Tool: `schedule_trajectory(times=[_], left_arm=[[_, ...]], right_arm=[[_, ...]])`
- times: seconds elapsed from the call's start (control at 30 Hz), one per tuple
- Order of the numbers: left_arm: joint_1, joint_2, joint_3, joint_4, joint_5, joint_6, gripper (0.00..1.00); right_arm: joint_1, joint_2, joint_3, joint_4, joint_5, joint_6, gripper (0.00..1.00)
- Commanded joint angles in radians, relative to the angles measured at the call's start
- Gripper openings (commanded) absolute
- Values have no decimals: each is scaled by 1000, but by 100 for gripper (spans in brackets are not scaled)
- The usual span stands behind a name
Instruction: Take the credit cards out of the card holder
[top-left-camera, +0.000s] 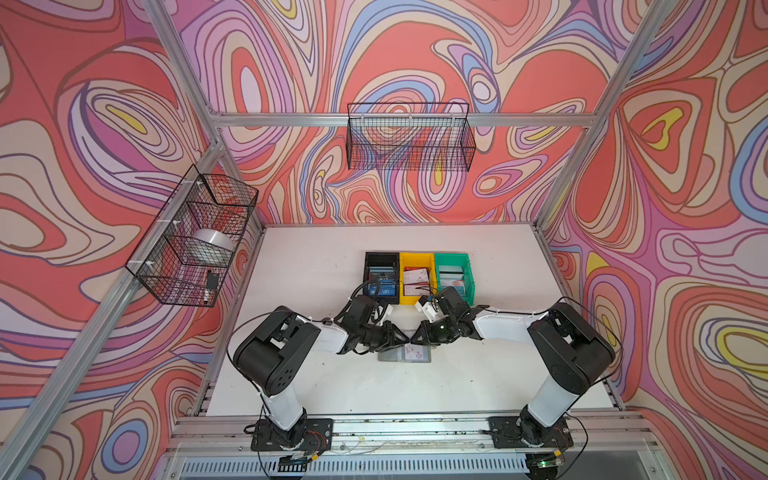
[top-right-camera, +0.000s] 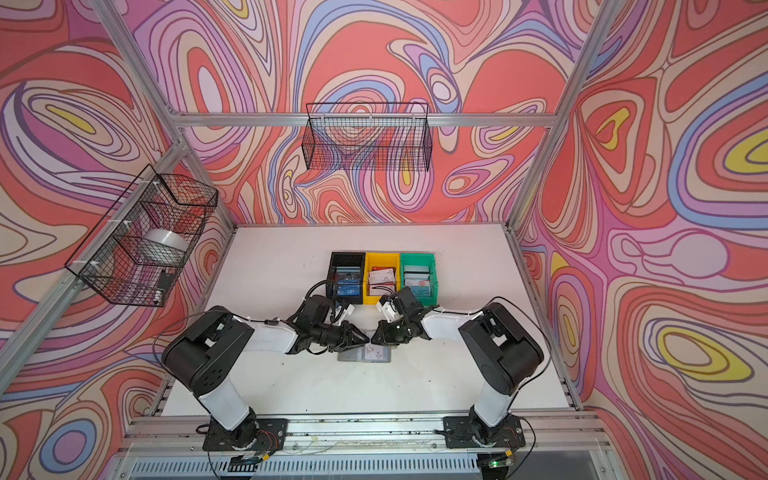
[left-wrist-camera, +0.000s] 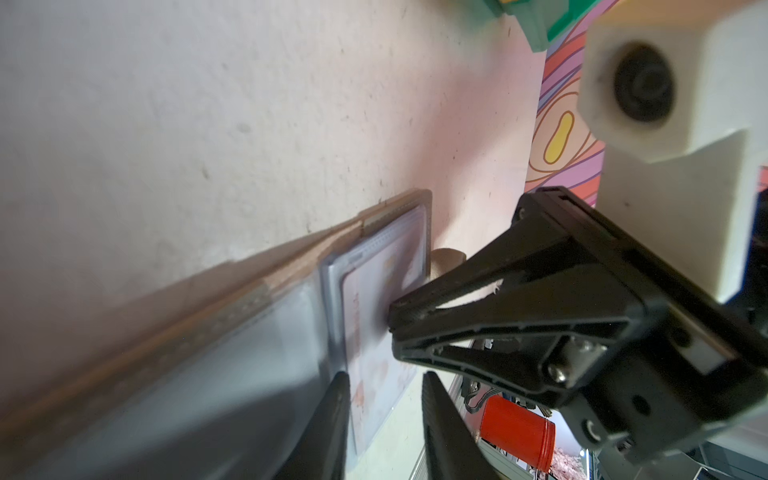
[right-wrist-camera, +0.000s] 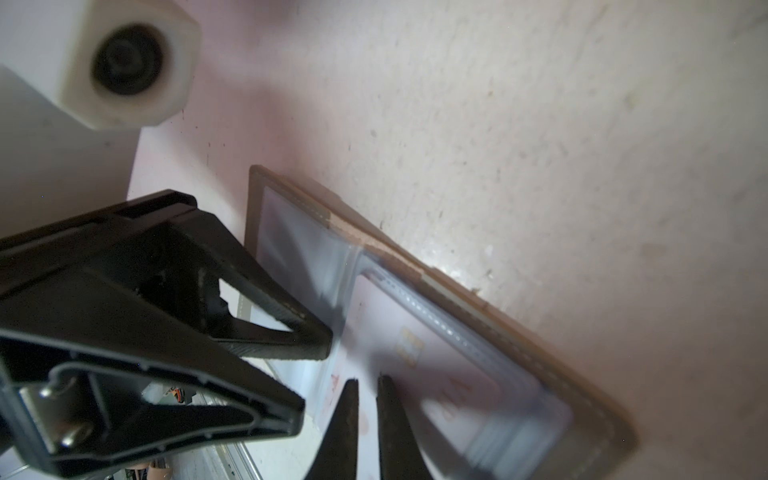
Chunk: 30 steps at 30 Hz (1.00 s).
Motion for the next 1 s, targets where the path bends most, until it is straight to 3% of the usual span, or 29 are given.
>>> schedule_trajectory(times=[0.0,0.37,0.8,0.97], left_arm=[[-3,32,-9,75,18,-28,33],[-2,64,-13,67,11,-25,33],[-1,21,-1,-150,-29,73,33],[-1,30,0,-119,-24,60,33]], right_arm=[[-1,48,-38,-67,64,-3,14],[-1,49,-39,-68,65,0,14],[-2,43,-44,-76,72,-1,14],[-2,45,-47,-73,73,0,14]])
